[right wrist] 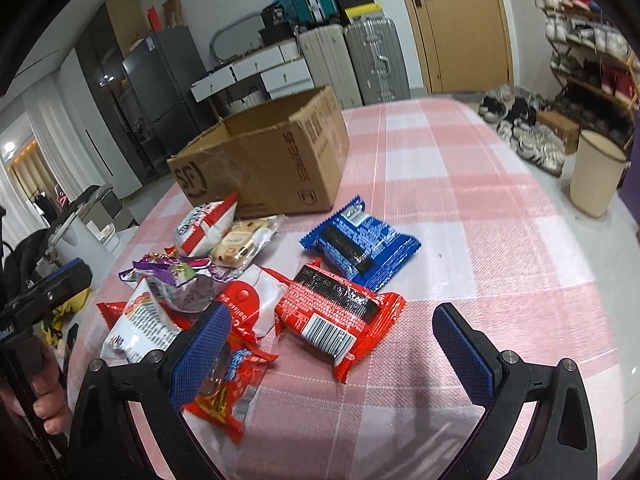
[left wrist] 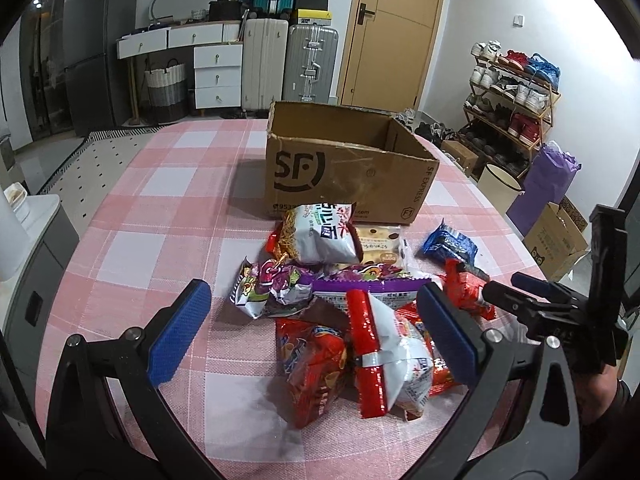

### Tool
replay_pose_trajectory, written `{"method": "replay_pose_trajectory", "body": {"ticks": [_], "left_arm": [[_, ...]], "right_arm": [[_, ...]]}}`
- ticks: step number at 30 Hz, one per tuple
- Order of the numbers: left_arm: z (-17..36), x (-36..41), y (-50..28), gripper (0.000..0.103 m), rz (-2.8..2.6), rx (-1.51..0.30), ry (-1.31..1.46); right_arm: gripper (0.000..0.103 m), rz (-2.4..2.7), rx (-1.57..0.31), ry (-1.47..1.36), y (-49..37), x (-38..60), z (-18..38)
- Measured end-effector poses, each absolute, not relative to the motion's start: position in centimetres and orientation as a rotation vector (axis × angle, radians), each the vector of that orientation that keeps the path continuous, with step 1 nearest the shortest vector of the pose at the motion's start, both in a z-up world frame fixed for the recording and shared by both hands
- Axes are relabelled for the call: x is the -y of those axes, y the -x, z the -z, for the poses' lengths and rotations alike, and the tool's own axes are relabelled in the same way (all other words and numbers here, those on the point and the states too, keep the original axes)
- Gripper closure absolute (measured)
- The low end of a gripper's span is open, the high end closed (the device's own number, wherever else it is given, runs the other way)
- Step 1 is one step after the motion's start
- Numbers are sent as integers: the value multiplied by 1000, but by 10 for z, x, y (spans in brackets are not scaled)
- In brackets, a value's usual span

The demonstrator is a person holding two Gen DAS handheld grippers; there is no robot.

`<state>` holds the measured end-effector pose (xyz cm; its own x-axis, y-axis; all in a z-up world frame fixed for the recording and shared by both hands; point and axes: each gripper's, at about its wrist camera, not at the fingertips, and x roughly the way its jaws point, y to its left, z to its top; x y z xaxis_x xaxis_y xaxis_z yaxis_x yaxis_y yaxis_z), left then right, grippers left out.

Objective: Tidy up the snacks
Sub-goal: 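Lower the left gripper onto the red chip bag and close it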

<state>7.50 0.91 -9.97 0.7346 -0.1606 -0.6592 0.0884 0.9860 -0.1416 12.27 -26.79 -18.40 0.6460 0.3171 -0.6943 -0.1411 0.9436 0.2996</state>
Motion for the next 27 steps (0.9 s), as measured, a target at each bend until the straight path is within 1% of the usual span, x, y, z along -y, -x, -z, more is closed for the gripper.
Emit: {"method": "replay_pose_trajectory", "body": {"ticks": [14, 16, 17, 18, 19, 22, 24, 25, 27], "left_arm": [[116, -13, -88, 1, 141, -757, 130], [118, -15, -88, 1, 137, -759, 136], [119, -15, -90, 1, 136, -762, 139], [121, -15, -91, 1, 135, -763, 141], [120, -17, -88, 1, 135, -762, 144], [121, -17, -88, 1, 135, -761, 145], [121, -18, -89, 1, 134, -759, 145], [122, -18, -90, 1, 132, -758, 144], [121, -20, -88, 1, 127, -756, 144]], "right_arm": [[2, -257, -883, -234, -146, 256, 205], [8, -257, -889, -235, -146, 256, 207], [14, -258, -897, -237, -147, 256, 208], [17, -254, -903, -239, -147, 256, 209], [18, -252, -897, -239, -146, 257, 209], [25, -261, -899, -244, -146, 258, 209], [34, -268, -900, -244, -146, 257, 209], [36, -272, -902, -242, -145, 257, 209], [46, -277, -901, -241, -144, 257, 209]]}}
